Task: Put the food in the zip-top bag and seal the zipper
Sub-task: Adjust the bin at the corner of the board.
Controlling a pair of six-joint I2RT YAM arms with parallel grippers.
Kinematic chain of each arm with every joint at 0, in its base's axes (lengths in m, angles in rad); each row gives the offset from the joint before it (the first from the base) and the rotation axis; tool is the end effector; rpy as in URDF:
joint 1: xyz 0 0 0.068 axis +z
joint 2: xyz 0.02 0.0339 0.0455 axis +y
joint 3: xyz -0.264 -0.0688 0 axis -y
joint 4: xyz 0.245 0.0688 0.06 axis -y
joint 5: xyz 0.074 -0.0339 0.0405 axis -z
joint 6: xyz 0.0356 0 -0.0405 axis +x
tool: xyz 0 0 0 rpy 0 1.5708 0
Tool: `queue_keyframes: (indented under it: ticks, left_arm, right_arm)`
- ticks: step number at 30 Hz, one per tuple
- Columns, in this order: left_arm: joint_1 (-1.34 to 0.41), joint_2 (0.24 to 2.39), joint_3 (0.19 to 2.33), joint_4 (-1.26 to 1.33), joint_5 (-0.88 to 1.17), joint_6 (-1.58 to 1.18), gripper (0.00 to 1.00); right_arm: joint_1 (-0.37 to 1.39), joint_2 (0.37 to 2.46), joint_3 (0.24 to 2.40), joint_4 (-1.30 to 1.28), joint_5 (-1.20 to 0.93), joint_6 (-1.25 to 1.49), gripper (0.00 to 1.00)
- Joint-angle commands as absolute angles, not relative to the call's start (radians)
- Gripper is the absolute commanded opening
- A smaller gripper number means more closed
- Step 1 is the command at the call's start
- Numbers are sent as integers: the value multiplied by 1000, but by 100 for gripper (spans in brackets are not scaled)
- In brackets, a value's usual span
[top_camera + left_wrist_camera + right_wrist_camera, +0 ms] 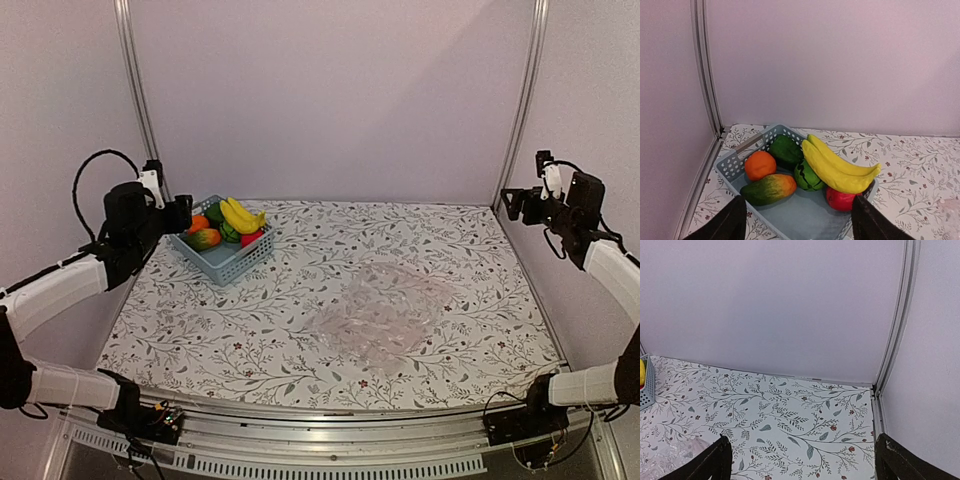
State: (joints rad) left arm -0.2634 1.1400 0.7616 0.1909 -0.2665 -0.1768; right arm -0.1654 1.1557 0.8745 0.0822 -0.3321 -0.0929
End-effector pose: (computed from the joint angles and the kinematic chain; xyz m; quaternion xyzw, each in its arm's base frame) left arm 0.2593 -0.0602 0.2984 -0.0516 0.7663 -0.0382 0.6392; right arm 0.2693 -0.0332 0.3235 -0.0770 0.7665 0.0464 0.6359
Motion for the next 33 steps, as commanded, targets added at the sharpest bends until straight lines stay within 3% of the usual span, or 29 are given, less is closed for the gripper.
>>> queue_keyframes:
  ticks: [1,7,9,12,18,33]
  left_arm:
    - [-245,1204,799,173,-70,-184,68]
    - [-253,1311,882,55,3,-187,65]
    - [-253,1349,919,-16,-25,-191,74]
    - [-253,1410,983,-118,-80,-201,80]
    - [-280,1459,1009,-168,45,-136,78]
    - [-393,1583,1067,-306,49,-43,76]
  right_arm:
    - [-178,1174,828,142,-433,-116,98]
    - [-184,1162,776,126,-638,-275,94]
    - [-184,1155,768,113,-683,-302,92]
    - [-184,1148,760,107,-714,-337,92]
    - [-184,1183,783,62,-778,-376,90]
    - [-186,1241,827,-28,-850,-392,88]
